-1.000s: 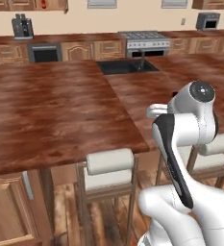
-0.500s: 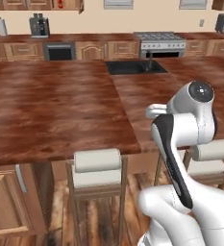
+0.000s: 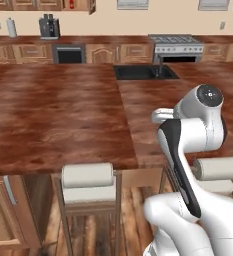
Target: Move the ketchup and shaker from the cabinet to the dining counter.
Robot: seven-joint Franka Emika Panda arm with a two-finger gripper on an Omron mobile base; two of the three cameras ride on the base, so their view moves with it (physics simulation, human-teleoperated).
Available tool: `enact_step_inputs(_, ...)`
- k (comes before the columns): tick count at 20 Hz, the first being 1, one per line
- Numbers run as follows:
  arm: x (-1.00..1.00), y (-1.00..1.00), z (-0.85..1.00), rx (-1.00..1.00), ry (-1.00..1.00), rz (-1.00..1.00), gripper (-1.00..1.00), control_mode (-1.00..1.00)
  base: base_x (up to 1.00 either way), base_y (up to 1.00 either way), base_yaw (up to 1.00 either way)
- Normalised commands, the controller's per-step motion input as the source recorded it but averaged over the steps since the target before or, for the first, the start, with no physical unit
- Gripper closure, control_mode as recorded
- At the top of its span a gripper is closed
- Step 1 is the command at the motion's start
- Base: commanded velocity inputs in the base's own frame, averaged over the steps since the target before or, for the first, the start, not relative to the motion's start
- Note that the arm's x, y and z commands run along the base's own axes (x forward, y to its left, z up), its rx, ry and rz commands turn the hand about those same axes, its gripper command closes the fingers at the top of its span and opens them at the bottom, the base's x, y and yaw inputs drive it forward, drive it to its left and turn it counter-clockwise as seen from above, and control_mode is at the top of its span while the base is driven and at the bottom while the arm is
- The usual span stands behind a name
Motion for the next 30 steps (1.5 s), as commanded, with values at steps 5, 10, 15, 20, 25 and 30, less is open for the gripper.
enact_step_inputs(5,0.00,0.00,0.00,0.00,0.00,0.00,1.00,1.00,0.53,-0.33,0.21)
enact_step_inputs(10,0.00,0.00,0.00,0.00,0.00,0.00,1.00,1.00,0.39,-0.20,0.14)
enact_step_inputs(15,0.00,0.00,0.00,0.00,0.00,0.00,1.00,1.00,0.23,-0.04,0.03)
enact_step_inputs(20,0.00,0.00,0.00,0.00,0.00,0.00,1.00,1.00,0.00,0.00,0.00)
enact_step_inputs(25,0.00,0.00,0.00,0.00,0.00,0.00,1.00,1.00,0.00,0.00,0.00)
enact_step_inputs(30,0.00,0.00,0.00,0.00,0.00,0.00,1.00,1.00,0.00,0.00,0.00)
